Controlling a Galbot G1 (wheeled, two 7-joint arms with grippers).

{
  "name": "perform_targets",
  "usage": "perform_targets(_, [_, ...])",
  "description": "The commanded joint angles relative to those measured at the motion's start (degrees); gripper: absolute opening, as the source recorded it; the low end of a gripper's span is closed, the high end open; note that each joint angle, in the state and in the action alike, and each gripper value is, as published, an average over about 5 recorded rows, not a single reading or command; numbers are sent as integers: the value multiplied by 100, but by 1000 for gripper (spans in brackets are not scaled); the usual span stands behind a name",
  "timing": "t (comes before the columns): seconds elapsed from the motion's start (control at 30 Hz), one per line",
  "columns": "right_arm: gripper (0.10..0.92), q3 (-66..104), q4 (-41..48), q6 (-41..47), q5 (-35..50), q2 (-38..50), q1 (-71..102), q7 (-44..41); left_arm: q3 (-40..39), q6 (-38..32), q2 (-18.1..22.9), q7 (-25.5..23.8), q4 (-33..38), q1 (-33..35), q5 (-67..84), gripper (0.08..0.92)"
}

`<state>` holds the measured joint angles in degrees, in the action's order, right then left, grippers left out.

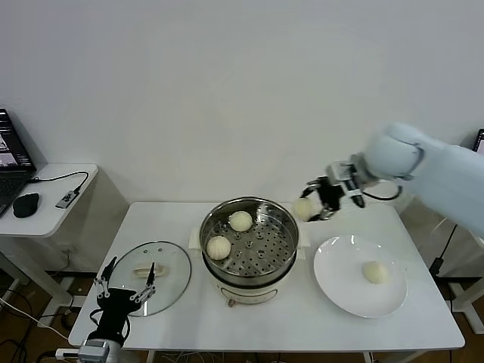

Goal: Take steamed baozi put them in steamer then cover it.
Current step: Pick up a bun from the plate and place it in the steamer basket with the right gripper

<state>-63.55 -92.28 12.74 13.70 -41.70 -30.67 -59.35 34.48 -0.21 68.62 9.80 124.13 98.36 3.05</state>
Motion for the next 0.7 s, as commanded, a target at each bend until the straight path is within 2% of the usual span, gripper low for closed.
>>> perform_targets(0.03, [611, -865, 152, -828, -58, -1488, -288, 229, 110, -6, 52, 16, -21, -17, 17, 823])
perform_targets(0.27, [618, -1146, 483, -1898, -934, -2028, -123, 228, 150, -25, 114, 36, -49, -41, 61, 823])
perform_targets(0.7, [628, -1399, 617, -2904, -1699, -2168, 3, 47, 209, -90, 127, 61, -78, -26, 127, 823])
